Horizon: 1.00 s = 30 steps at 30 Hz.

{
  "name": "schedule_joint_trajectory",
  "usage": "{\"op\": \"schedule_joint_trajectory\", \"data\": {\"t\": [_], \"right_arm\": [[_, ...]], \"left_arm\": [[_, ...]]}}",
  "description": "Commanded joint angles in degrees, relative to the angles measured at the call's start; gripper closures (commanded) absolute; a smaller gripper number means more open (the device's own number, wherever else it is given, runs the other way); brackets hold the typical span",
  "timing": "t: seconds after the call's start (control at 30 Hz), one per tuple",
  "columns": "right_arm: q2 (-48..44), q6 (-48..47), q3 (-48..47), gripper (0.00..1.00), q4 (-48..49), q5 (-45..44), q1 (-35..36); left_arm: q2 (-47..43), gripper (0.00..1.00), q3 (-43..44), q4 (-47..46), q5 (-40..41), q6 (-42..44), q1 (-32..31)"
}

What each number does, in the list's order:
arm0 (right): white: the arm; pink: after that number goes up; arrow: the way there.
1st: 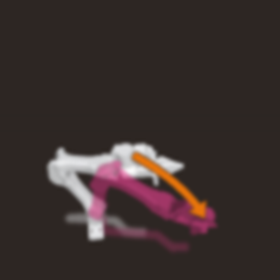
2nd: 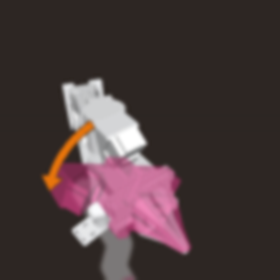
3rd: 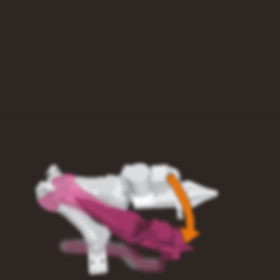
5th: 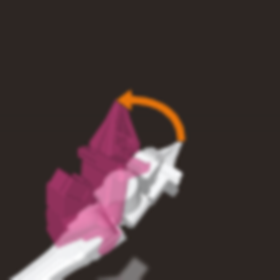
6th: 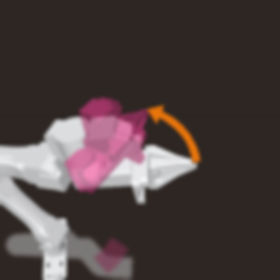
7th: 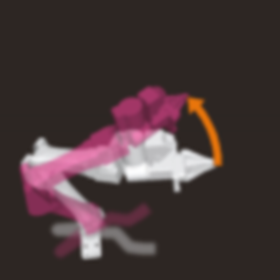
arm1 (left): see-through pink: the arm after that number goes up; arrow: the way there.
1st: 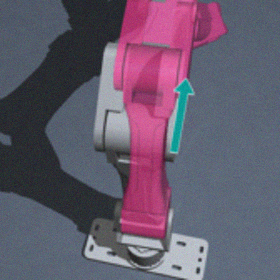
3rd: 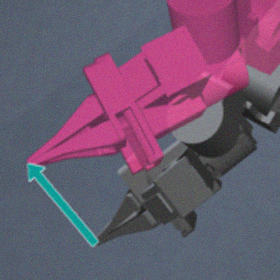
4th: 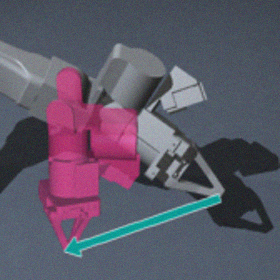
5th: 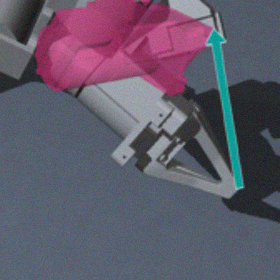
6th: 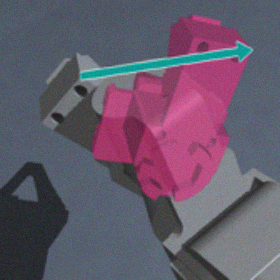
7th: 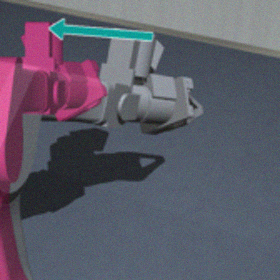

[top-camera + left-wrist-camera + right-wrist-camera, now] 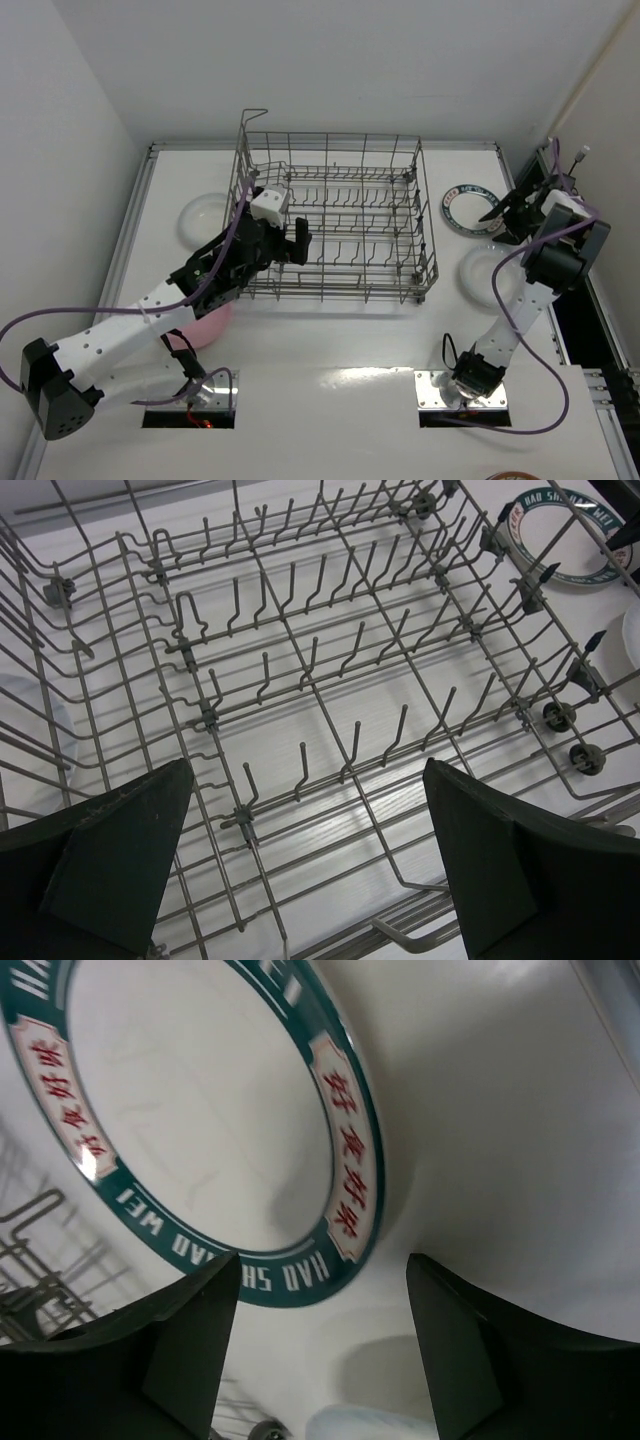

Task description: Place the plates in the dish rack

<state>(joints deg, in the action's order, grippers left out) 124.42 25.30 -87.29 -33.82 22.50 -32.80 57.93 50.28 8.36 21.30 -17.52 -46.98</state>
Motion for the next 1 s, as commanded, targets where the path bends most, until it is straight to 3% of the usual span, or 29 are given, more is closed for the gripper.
{"op": "schedule_joint_trajectory", "data": {"t": [0.0, 0.1, 0.2, 0.23, 0.37, 0.6, 0.77, 0.97], "right_arm": [[4.9, 0.8, -4.6, 0.37, 2.5, 8.3, -0.5], [8.4, 0.8, -7.5, 0.43, 1.8, 10.4, -0.5], [9.5, 1.4, -8.7, 0.55, 3.1, 12.6, 0.0], [10.2, 2.8, -8.0, 0.69, 3.9, 13.3, 0.0], [9.7, 4.6, -5.7, 1.0, 6.2, 12.9, -0.5], [-2.1, 5.8, 5.3, 1.0, 11.7, 5.1, -0.5], [-22.2, 11.7, 15.6, 1.0, 18.3, -2.8, -1.0], [-43.2, 12.9, 19.7, 1.0, 16.7, -14.0, 2.6]], "left_arm": [[0.2, 0.0, -0.1, -2.2, 1.6, 0.7, -0.7], [0.7, 0.0, -0.1, -2.2, 1.6, 0.7, -0.7], [0.7, 0.0, -0.1, -2.2, 2.7, 1.3, -0.7], [0.7, 0.0, -0.1, -2.2, 2.7, 1.3, -0.7], [0.7, 0.0, -0.1, -2.2, 3.9, 1.3, -1.3], [0.7, 0.0, -0.1, -1.7, 5.2, 1.3, -2.3], [1.2, 0.0, -0.1, -1.7, 5.2, 1.3, -2.3], [1.2, 0.0, -0.1, -1.7, 5.9, 1.3, -2.3]]}}
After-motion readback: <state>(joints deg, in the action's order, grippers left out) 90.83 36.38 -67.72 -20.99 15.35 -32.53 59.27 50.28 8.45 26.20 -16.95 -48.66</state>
